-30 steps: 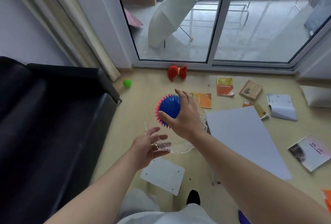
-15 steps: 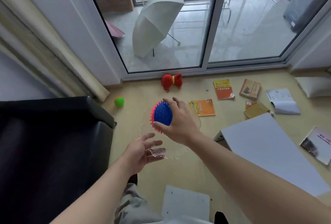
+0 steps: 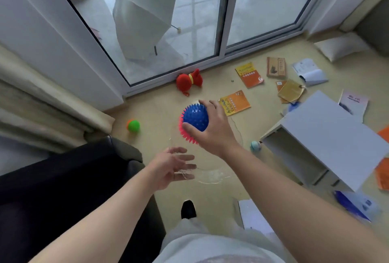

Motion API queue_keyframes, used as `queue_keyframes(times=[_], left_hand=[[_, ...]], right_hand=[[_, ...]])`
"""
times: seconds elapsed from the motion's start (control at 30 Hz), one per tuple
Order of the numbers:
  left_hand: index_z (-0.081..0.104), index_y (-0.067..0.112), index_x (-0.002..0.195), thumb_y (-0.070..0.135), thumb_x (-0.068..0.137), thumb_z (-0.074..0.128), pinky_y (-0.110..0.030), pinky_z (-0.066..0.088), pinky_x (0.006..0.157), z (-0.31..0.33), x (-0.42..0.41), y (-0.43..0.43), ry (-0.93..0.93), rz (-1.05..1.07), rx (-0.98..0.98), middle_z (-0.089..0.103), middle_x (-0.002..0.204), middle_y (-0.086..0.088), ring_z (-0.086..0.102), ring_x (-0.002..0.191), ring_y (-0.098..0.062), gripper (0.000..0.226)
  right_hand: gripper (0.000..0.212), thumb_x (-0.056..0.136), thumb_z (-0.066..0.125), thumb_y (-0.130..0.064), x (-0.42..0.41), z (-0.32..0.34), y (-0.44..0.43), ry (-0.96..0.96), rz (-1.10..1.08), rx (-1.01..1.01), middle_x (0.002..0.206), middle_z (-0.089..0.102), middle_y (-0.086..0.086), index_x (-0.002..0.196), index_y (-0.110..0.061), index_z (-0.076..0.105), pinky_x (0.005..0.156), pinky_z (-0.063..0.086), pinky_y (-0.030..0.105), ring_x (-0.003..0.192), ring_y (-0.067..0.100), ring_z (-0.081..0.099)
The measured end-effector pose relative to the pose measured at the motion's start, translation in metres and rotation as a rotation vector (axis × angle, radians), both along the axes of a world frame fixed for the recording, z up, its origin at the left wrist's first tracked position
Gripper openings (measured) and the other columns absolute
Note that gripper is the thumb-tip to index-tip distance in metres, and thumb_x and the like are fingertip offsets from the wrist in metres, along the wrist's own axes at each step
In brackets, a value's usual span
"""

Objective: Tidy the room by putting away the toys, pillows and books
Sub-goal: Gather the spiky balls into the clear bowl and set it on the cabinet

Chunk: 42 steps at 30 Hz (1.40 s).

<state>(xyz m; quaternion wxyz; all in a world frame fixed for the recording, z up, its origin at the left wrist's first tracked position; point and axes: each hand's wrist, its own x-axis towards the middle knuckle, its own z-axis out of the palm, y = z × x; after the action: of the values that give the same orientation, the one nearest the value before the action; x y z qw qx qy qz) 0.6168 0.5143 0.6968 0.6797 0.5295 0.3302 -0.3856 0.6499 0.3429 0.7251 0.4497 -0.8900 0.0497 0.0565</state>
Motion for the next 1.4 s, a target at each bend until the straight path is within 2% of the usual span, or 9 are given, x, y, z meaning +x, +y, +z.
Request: queue_keyframes(times=[0.1, 0.3, 0.47, 0.6, 0.77, 0.97, 1.1, 1.3, 1.4], left_hand=[[0.052, 0.004, 0.128, 0.012, 0.110, 0.042, -0.050, 0.063, 0.069, -0.004, 0.009, 0.007, -0.036, 0.005, -0.024, 0.071, 0.121, -0.018, 0.072, 0.101, -0.042, 0.022], [0.056, 0.007, 0.126, 0.040, 0.112, 0.029, -0.045, 0.062, 0.061, -0.024, 0.036, -0.006, -0.041, -0.015, -0.013, 0.072, 0.120, -0.016, 0.075, 0.093, -0.036, 0.045], [0.055, 0.011, 0.138, 0.033, 0.111, 0.036, -0.042, 0.061, 0.071, -0.037, 0.065, -0.026, -0.010, -0.075, -0.048, 0.068, 0.131, -0.011, 0.071, 0.101, -0.030, 0.040], [0.060, 0.021, 0.136, 0.032, 0.109, 0.042, -0.032, 0.051, 0.071, -0.047, 0.103, -0.055, -0.054, -0.152, 0.028, 0.071, 0.129, 0.000, 0.060, 0.091, -0.017, 0.034], [0.058, 0.016, 0.139, 0.001, 0.102, 0.049, -0.043, 0.056, 0.092, -0.071, 0.175, -0.094, 0.001, -0.218, 0.021, 0.066, 0.135, -0.004, 0.063, 0.102, -0.024, 0.040], [0.053, 0.010, 0.136, -0.022, 0.091, 0.049, -0.047, 0.063, 0.079, -0.108, 0.255, -0.155, 0.066, -0.247, 0.066, 0.066, 0.130, -0.014, 0.067, 0.104, -0.034, 0.055], [0.046, 0.014, 0.135, -0.022, 0.091, 0.050, -0.047, 0.061, 0.081, -0.155, 0.291, -0.183, 0.095, -0.225, 0.089, 0.068, 0.127, -0.012, 0.067, 0.109, -0.036, 0.058], [0.054, 0.015, 0.132, -0.020, 0.095, 0.044, -0.040, 0.064, 0.070, -0.289, 0.329, -0.215, 0.179, -0.213, 0.079, 0.069, 0.123, -0.008, 0.070, 0.098, -0.030, 0.052], [0.058, 0.017, 0.127, -0.020, 0.095, 0.043, -0.037, 0.064, 0.064, -0.375, 0.339, -0.228, 0.223, -0.216, 0.082, 0.069, 0.122, -0.006, 0.071, 0.096, -0.028, 0.051]], right_hand=[[0.095, 0.074, 0.067, -0.073, 0.004, 0.005, 0.008, -0.021, -0.024, -0.007, 0.157, 0.029, 0.002, 0.153, -0.031, 0.034, 0.119, 0.032, 0.048, 0.145, 0.022, 0.030], [0.093, 0.079, 0.075, -0.060, 0.010, -0.003, -0.001, 0.021, -0.070, -0.046, 0.162, 0.021, 0.005, 0.156, -0.033, 0.029, 0.121, 0.027, 0.049, 0.150, 0.023, 0.023], [0.084, 0.084, 0.074, -0.048, 0.018, -0.018, -0.026, 0.034, -0.117, -0.050, 0.156, 0.030, 0.002, 0.155, -0.033, 0.030, 0.117, 0.034, 0.047, 0.144, 0.022, 0.033], [0.084, 0.083, 0.075, -0.044, 0.046, -0.033, -0.060, 0.039, -0.143, -0.070, 0.152, 0.035, 0.001, 0.153, -0.030, 0.033, 0.114, 0.038, 0.047, 0.139, 0.022, 0.038], [0.087, 0.080, 0.076, -0.042, 0.106, -0.063, -0.114, 0.046, -0.117, -0.016, 0.156, 0.034, -0.003, 0.154, -0.032, 0.031, 0.111, 0.041, 0.050, 0.139, 0.022, 0.041], [0.070, 0.091, 0.064, -0.050, 0.174, -0.098, -0.169, 0.097, -0.128, 0.051, 0.152, 0.042, -0.005, 0.152, -0.031, 0.036, 0.112, 0.041, 0.043, 0.136, 0.016, 0.045], [0.049, 0.102, 0.054, -0.042, 0.207, -0.135, -0.189, 0.018, -0.347, 0.062, 0.145, 0.053, -0.003, 0.145, -0.020, 0.049, 0.111, 0.037, 0.029, 0.134, 0.013, 0.046], [0.028, 0.100, 0.053, -0.037, 0.221, -0.257, -0.237, -0.078, -0.844, -0.012, 0.102, 0.068, -0.001, 0.108, -0.014, 0.067, 0.086, 0.049, 0.032, 0.094, 0.016, 0.061], [0.016, 0.099, 0.057, -0.026, 0.204, -0.351, -0.259, 0.060, -1.091, -0.050, 0.089, 0.070, 0.000, 0.095, -0.015, 0.068, 0.079, 0.051, 0.038, 0.085, 0.021, 0.063]])
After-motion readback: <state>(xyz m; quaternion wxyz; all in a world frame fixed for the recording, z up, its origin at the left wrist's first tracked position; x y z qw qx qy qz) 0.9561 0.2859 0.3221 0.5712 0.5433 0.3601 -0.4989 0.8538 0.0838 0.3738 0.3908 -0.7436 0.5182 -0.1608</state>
